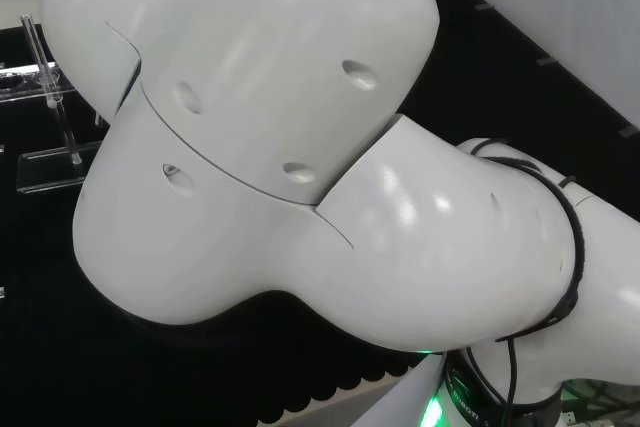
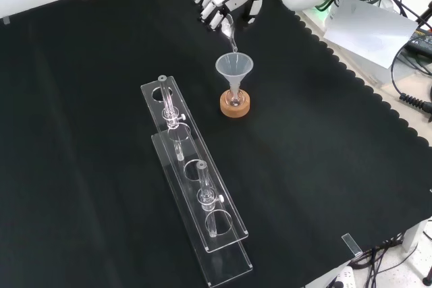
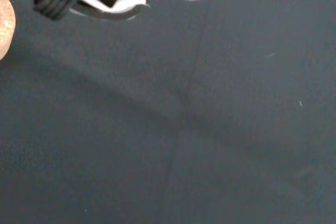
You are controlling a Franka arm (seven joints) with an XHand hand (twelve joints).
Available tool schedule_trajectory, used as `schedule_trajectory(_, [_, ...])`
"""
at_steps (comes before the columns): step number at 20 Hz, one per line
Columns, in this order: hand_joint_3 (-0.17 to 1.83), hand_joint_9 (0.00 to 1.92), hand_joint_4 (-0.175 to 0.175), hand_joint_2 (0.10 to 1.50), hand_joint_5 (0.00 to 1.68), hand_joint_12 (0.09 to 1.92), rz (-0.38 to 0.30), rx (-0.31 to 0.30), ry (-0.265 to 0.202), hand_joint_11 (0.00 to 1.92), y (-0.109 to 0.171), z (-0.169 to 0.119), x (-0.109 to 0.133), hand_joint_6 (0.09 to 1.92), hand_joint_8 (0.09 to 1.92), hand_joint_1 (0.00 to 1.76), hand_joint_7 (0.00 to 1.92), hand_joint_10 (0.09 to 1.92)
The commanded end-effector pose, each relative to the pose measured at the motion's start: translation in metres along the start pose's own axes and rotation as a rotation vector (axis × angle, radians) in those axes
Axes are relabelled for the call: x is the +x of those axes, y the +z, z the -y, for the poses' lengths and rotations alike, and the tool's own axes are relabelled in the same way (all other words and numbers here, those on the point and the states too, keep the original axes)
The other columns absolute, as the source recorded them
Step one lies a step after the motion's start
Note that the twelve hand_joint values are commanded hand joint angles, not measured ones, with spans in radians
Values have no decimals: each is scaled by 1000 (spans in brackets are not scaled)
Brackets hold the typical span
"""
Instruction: Pour all the NaCl from the weighing funnel into the round-bottom flask.
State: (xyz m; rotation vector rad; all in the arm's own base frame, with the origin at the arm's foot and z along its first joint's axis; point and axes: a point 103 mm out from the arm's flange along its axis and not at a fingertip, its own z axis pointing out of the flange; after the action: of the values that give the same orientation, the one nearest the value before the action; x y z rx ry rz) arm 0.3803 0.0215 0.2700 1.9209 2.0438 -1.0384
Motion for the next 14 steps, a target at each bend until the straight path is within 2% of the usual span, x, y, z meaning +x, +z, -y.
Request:
schedule_trajectory(1, [856,1057,175,646,1099,1138,28,-6,-2,766,-3,-4,0,1070,637,1080,734,397])
schedule_trajectory(6, [857,1057,175,646,1098,1138,38,-21,-11,766,-6,-7,0,1071,637,1080,733,397])
schedule_trajectory(14, [858,1056,175,645,1098,1137,119,-15,-15,765,-10,-8,5,1073,635,1080,727,396])
